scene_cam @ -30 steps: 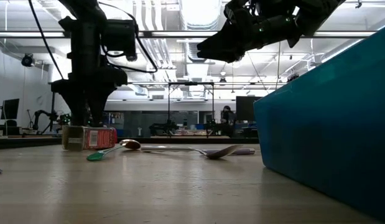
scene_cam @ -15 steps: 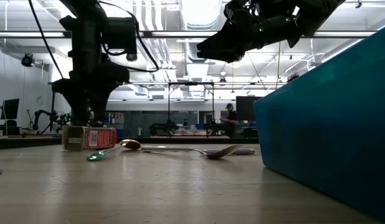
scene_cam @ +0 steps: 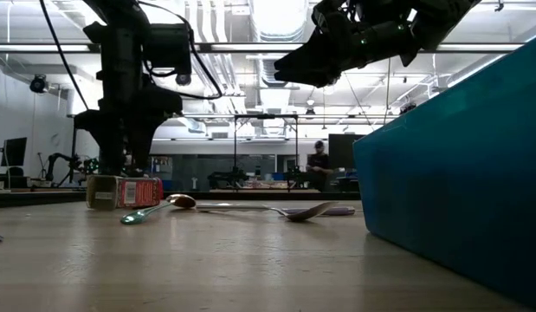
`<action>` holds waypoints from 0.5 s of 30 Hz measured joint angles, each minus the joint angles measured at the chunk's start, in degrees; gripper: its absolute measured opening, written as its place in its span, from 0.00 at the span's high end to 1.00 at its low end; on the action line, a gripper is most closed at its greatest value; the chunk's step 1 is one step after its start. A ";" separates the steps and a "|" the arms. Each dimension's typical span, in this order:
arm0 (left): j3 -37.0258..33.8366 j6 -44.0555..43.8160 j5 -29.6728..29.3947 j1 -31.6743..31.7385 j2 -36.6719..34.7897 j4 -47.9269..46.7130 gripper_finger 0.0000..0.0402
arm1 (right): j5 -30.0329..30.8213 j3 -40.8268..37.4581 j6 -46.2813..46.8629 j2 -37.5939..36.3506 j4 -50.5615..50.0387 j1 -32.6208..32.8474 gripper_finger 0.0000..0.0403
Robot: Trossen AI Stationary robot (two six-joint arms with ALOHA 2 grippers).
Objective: Pick & Place Food Item
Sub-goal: Put the red seasoning can into the blue bin
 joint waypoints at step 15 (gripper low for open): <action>-0.06 0.03 -0.23 0.00 0.00 1.07 0.09 | 0.00 -0.01 0.00 0.00 0.01 0.00 0.22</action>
